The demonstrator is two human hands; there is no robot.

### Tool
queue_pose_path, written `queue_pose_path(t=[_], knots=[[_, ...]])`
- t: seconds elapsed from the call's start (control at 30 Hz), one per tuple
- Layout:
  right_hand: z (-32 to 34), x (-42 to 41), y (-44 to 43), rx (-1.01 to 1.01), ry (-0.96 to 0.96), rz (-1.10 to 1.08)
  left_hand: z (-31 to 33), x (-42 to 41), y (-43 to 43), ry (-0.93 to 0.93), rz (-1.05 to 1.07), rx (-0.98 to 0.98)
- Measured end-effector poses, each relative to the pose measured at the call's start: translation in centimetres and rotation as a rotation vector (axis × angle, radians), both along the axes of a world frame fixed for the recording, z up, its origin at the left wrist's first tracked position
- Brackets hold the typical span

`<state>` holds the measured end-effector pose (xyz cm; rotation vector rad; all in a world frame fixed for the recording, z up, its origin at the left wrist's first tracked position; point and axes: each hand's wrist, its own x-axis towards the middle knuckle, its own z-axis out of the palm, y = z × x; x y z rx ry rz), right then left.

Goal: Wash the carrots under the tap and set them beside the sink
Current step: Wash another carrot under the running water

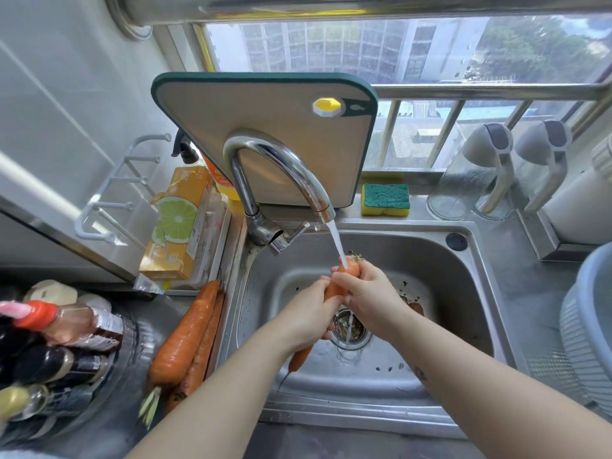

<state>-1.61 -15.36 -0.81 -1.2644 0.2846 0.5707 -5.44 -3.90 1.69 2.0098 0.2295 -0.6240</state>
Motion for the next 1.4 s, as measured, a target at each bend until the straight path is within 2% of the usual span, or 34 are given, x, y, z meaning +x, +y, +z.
queue_pose_path(t=[0.07,0.13,0.2,0.27,0.33,0.4,0.5,0.57,0.67,0.73,0.8,0.87,1.0,1.17,1.3,1.4], knots=[[-0.3,0.1,0.4,-0.208,-0.074,-0.004,0.0,-0.1,-0.3,-0.089,-0.045,0.155],[-0.4,0.2,0.7,-0.324,-0.104,-0.059,-0.1,-0.3,-0.7,-0.126,-0.036,0.237],[-0.1,0.3,0.9,-0.254,-0.046,-0.171,-0.2,-0.6,-1.0,-0.155,-0.009,0.246],[0.5,0.5,0.7,-0.074,0.081,-0.267,-0.3,-0.7,-1.0,-0.178,0.028,0.199],[0.9,0.4,0.1,0.071,0.129,-0.239,-0.2,-0.8,-0.9,-0.182,0.04,0.178],[1.0,0.0,-0.1,0.134,0.113,-0.115,-0.4,-0.8,-0.7,-0.187,0.024,0.214],[0.2,-0.5,0.2,0.053,0.089,-0.036,-0.6,-0.7,-0.7,-0.224,-0.038,0.351],[0.0,-0.4,0.8,-0.075,0.043,-0.1,-0.9,-0.7,-0.8,-0.301,-0.104,0.447],[-0.2,0.0,1.6,-0.263,-0.007,-0.181,-1.1,-0.8,-1.0,-0.374,-0.127,0.474],[0.1,0.5,1.9,-0.277,0.048,-0.246,-1.0,-1.0,-0.9,-0.391,-0.132,0.478],[0.2,1.1,1.5,-0.208,0.156,-0.265,-0.8,-1.3,-0.5,-0.391,-0.146,0.482],[0.0,1.5,0.5,-0.166,0.236,-0.186,-0.8,-1.5,0.2,-0.363,-0.176,0.493],[-0.4,1.5,-1.6,-0.241,0.327,0.165,-0.7,-1.5,1.3,-0.29,-0.204,0.534],[-1.1,2.1,-1.8,-0.344,0.348,0.172,-0.6,-1.7,1.1,-0.221,-0.18,0.482],[-1.6,2.2,-2.0,-0.444,0.316,0.134,-0.1,-1.9,1.2,-0.24,-0.108,0.457],[-2.1,1.9,-2.8,-0.562,0.271,0.266,0.2,-1.3,1.6,-0.229,-0.116,0.495]])
